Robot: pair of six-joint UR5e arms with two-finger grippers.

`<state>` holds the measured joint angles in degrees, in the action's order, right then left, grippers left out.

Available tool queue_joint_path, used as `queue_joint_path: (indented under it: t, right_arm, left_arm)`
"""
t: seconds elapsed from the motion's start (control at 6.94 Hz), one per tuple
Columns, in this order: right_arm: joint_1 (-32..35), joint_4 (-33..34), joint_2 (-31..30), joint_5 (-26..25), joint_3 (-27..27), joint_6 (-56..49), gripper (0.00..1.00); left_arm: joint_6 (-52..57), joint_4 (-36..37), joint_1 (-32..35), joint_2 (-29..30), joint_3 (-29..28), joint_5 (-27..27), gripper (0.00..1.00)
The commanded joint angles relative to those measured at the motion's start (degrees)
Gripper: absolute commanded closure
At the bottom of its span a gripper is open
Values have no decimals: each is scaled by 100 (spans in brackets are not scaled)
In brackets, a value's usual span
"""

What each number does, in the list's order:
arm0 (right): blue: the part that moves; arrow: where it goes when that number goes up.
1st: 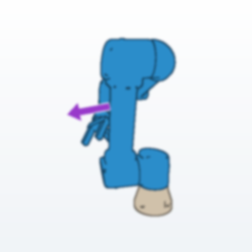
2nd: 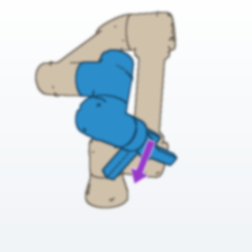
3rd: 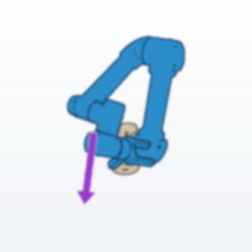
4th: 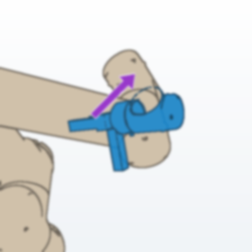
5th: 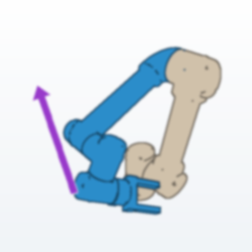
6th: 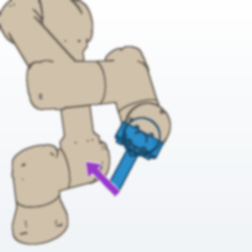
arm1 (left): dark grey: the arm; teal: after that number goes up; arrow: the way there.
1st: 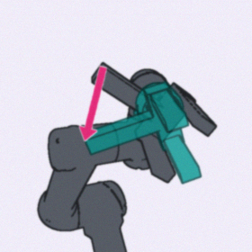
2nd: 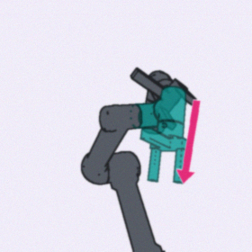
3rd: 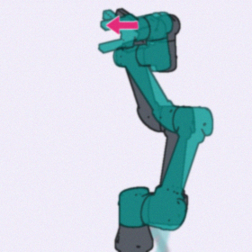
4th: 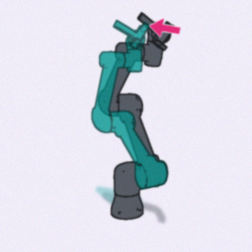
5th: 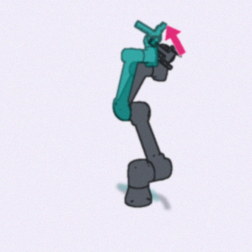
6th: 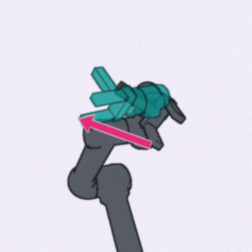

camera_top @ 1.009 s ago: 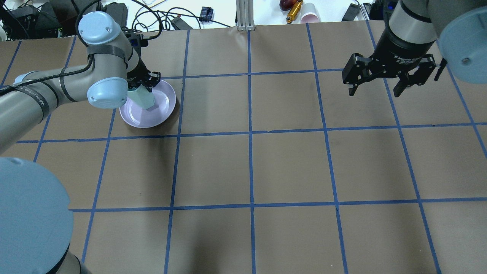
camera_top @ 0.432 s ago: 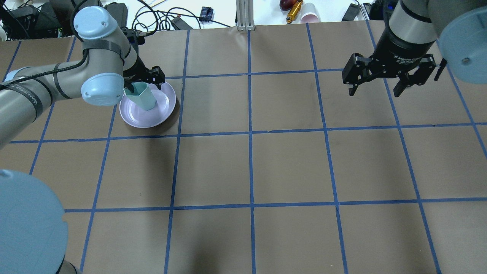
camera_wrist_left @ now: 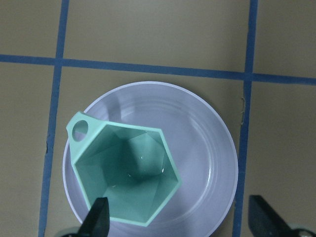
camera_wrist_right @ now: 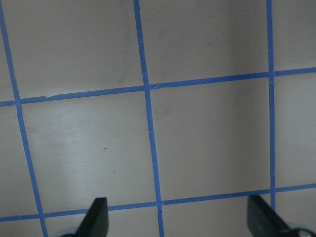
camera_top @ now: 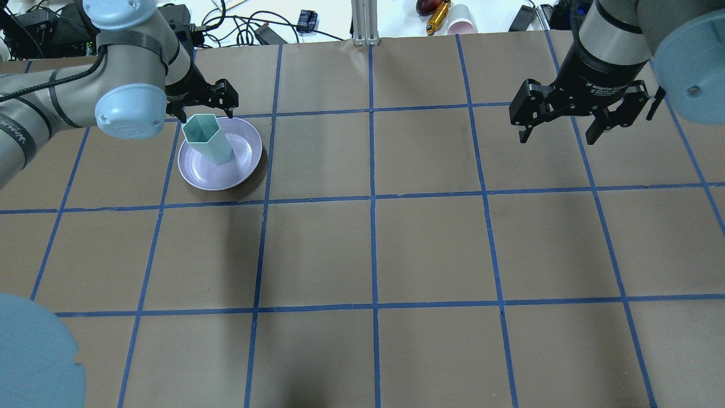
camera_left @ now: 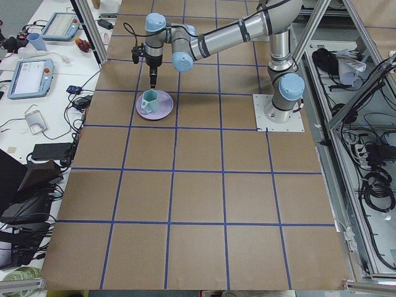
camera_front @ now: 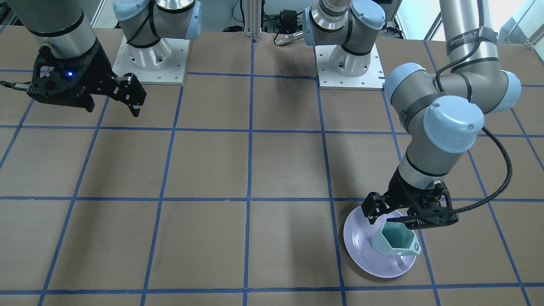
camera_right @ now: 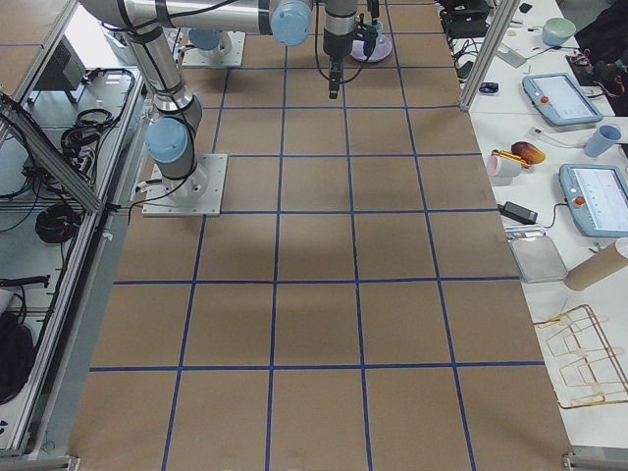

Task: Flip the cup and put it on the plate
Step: 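Open the left gripper to release the cup on the plate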

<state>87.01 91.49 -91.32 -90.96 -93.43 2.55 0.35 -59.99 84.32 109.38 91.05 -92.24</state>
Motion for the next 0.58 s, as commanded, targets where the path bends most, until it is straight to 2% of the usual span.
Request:
queue_joint_path:
  t: [0.0,0.43]
  right_arm:
    - [0,0,0,-1,0,0,0]
    - [0,0,0,8,0,0,0]
  left_arm:
    - [-44,-1273,-12,-372,-612,-48,0]
    - [-97,-1954,-39,-794,-737,-5,0]
